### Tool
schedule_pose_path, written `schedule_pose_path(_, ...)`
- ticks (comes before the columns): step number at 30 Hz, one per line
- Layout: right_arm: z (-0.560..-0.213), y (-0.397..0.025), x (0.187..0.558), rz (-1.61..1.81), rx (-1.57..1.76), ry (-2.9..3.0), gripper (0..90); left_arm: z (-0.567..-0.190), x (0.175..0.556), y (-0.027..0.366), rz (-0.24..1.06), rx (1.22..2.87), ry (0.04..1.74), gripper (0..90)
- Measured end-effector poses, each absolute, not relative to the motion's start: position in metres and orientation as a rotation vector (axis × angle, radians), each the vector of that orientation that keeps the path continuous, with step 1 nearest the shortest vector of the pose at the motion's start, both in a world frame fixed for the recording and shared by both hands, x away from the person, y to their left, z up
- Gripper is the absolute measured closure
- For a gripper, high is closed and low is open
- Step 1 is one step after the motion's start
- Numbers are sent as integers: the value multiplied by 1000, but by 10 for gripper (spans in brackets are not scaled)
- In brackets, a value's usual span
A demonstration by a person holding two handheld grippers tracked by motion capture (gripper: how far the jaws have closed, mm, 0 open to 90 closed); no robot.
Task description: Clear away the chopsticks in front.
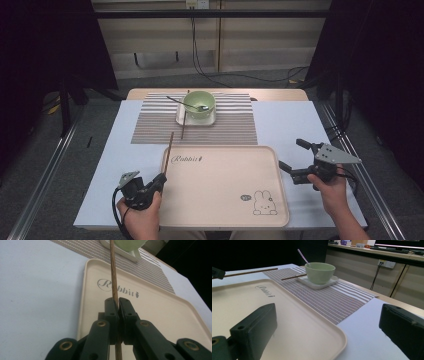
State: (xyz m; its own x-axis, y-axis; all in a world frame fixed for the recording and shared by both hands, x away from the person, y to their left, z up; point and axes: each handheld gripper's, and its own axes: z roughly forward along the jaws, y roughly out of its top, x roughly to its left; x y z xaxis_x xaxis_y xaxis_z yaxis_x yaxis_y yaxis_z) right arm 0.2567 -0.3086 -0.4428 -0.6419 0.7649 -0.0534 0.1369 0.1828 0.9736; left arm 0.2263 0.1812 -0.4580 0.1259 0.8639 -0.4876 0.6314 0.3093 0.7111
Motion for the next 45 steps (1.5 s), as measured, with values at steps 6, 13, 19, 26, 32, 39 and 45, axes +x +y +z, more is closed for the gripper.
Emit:
schedule_pose_path(6, -443, -309, 257, 1489, 846, 1924, 12, -463, 220, 182, 277, 1381, 1604, 863)
schedule_pose_path(13, -443, -309, 257, 1493, 840, 1920, 12, -467, 217, 181, 298, 1397, 1610, 863)
schedule_pose_path(19, -442, -309, 257, 1495, 841, 1946, 12, -471, 214, 180, 296, 1400, 1624, 863)
schedule_pose_path(26, -442, -309, 257, 1493, 840, 1948, 13, -474, 212, 179, 298, 1413, 1624, 862)
schedule_pose_path(32, -443, -309, 257, 1496, 840, 1933, 13, -476, 211, 174, 293, 1417, 1631, 862)
schedule_pose_path(39, -443, -309, 257, 1495, 843, 1919, 13, -478, 211, 171, 270, 1422, 1640, 862)
schedule_pose_path(45, -442, -309, 256, 1493, 847, 1918, 13, -477, 210, 167, 280, 1427, 1642, 862)
